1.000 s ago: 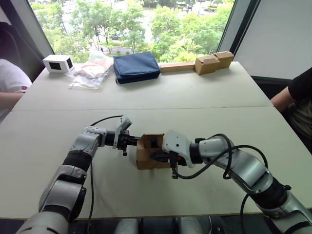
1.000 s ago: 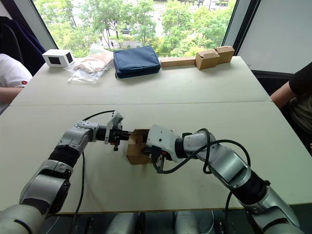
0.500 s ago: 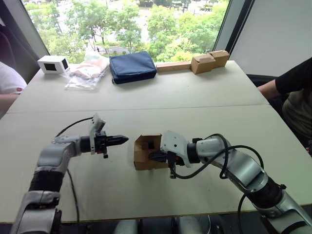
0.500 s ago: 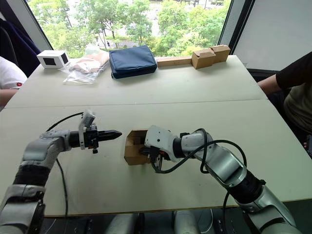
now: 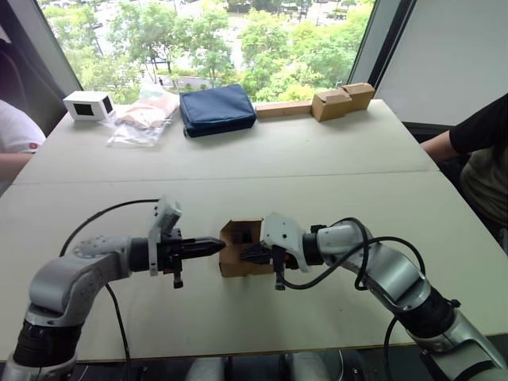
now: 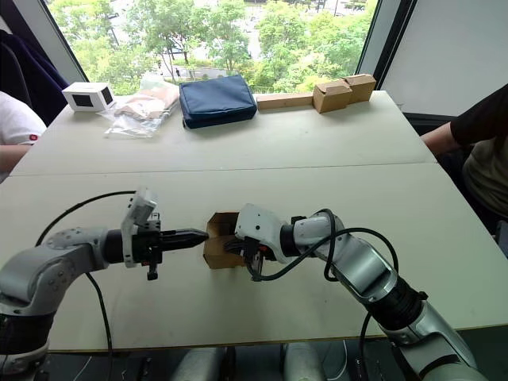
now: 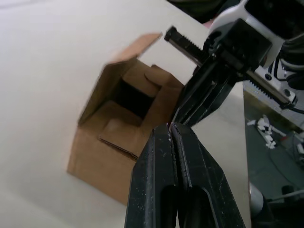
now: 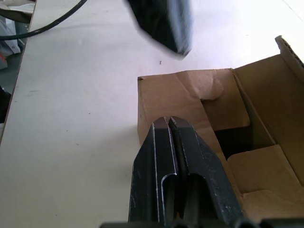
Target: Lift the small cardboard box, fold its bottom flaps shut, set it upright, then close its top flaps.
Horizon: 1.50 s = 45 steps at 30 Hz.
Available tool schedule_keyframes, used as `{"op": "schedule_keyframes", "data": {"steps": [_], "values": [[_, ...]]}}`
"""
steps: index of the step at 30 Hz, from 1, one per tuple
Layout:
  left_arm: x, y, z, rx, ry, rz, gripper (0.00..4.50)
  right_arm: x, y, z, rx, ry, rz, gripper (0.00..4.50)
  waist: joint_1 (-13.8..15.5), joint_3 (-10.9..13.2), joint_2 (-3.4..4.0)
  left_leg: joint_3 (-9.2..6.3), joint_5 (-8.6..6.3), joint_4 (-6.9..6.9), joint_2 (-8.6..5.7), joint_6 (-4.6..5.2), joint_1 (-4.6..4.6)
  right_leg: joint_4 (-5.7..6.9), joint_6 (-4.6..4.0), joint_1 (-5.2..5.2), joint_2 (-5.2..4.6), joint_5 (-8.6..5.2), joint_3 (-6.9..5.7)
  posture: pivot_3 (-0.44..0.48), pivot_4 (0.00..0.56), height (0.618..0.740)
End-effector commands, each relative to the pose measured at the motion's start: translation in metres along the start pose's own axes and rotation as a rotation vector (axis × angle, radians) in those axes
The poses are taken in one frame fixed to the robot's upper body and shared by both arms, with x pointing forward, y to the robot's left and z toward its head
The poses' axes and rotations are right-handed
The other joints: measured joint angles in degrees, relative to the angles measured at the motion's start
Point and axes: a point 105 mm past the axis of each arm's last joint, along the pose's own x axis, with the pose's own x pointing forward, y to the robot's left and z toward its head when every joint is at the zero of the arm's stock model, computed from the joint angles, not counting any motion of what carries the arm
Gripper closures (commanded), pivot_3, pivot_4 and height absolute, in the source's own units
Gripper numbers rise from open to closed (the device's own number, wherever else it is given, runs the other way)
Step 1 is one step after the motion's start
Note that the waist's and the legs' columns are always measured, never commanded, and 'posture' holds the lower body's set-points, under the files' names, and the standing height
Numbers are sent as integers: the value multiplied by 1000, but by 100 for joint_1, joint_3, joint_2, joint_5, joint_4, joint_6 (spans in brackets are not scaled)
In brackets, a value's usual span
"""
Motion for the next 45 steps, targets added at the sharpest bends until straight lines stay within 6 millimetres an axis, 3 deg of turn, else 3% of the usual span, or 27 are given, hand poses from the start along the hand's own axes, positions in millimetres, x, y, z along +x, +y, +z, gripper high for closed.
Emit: {"op": "schedule_keyframes", "data": {"steps": [1,5,9,14,18,22,29,35,41,45], "values": [[6,-3,2,39,-11,-13,4454,-4,-5,8,-29,-18,-24,4500,1,0,0,0,0,0,0,0,0,0,0,0,0,0,0,0,150,740],[10,1,-4,44,13,-18,4454,-8,-9,15,-30,-56,-47,4500,8,0,0,0,0,0,-1,0,0,-4,-1,2,-2,0,0,0,150,740],[12,4,-7,51,24,-22,4454,-22,-21,56,40,-273,-79,4500,4,0,2,0,0,-2,0,0,0,-4,-1,1,-1,0,0,0,150,740],[13,6,-7,55,19,-25,4454,-35,-40,79,66,-394,-148,4500,13,0,3,0,0,-4,0,-1,1,-4,-1,1,-2,0,0,0,150,740],[15,7,-6,62,20,-24,4454,-26,-61,65,-19,-296,-273,4500,3,0,3,1,0,-4,-2,-1,1,-5,-2,1,-6,0,-1,0,150,740],[14,7,-4,65,16,-21,4454,-15,-65,52,-85,-209,-292,4500,-5,0,4,3,0,-8,-2,-1,0,-4,-2,-4,-5,0,-1,0,150,740],[14,5,-7,63,14,-20,4454,0,-50,33,-92,-119,-218,4500,-1,1,5,3,1,-10,-2,-2,1,-4,-2,-3,-3,0,-1,0,150,740],[12,3,-4,61,3,-19,4454,1,-30,25,-70,-99,-132,4500,-1,1,5,3,1,-10,-2,-2,1,-5,-2,-3,-4,0,-1,0,150,740],[-7,19,17,54,-67,32,4454,1,-26,19,-53,-77,-123,4500,-4,1,5,1,1,-13,0,-2,1,-5,-3,-7,-2,-1,-1,0,150,740],[0,20,22,79,-68,18,4454,1,-26,18,-51,-75,-129,4500,9,1,4,1,1,-13,-3,-2,0,-7,-3,-4,-4,-1,-3,0,150,740]]}}
